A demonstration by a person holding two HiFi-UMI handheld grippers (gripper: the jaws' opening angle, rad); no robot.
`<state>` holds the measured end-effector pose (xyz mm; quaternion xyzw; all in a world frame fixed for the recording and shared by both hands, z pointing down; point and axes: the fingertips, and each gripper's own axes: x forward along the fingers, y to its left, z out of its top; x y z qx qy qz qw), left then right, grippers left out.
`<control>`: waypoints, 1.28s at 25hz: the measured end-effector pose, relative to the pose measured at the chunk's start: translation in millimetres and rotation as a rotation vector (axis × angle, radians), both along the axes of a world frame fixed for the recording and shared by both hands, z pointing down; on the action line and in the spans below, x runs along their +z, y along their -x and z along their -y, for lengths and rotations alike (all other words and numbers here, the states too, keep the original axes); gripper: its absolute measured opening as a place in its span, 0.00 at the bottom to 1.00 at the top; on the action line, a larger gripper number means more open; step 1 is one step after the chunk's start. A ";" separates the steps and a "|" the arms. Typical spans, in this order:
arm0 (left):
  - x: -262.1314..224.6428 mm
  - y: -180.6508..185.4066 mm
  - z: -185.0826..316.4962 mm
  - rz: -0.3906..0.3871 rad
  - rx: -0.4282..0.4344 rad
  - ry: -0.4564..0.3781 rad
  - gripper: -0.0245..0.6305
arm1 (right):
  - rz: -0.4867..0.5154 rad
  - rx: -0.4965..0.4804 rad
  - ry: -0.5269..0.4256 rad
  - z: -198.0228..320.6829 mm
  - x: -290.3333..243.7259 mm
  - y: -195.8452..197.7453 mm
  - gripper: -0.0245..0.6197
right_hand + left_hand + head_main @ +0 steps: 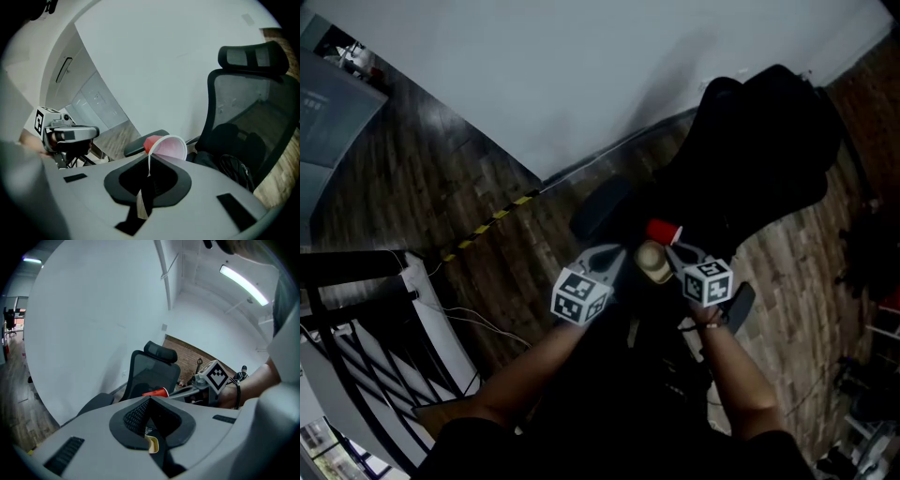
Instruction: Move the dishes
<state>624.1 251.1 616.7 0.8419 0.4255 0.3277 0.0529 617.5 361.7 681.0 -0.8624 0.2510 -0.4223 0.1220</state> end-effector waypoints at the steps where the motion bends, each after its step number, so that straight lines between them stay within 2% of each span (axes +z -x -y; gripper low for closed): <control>1: -6.8 1.5 3.4 -0.007 -0.007 0.007 0.02 | -0.005 0.003 -0.002 2.1 -10.4 6.3 0.07; 6: -34.0 11.7 20.1 -0.036 0.002 0.027 0.02 | -0.051 0.011 -0.001 14.8 -56.1 30.3 0.07; 11: -46.1 22.9 12.5 -0.068 0.041 0.029 0.02 | -0.093 0.008 -0.002 17.6 -80.3 49.8 0.07; 16: -62.9 27.6 -2.4 -0.098 0.002 0.025 0.02 | -0.114 -0.038 -0.015 10.0 -98.3 59.0 0.07; 24: -87.4 65.6 -10.8 -0.142 -0.152 -0.012 0.02 | -0.167 -0.188 -0.062 2.8 -124.1 78.3 0.07; 28: -109.1 97.2 -5.7 -0.168 -0.231 -0.020 0.02 | -0.203 -0.259 -0.080 4.3 -147.4 101.1 0.07; 32: -139.3 139.3 11.5 -0.199 -0.382 -0.015 0.02 | -0.229 -0.412 -0.088 22.9 -180.5 127.5 0.07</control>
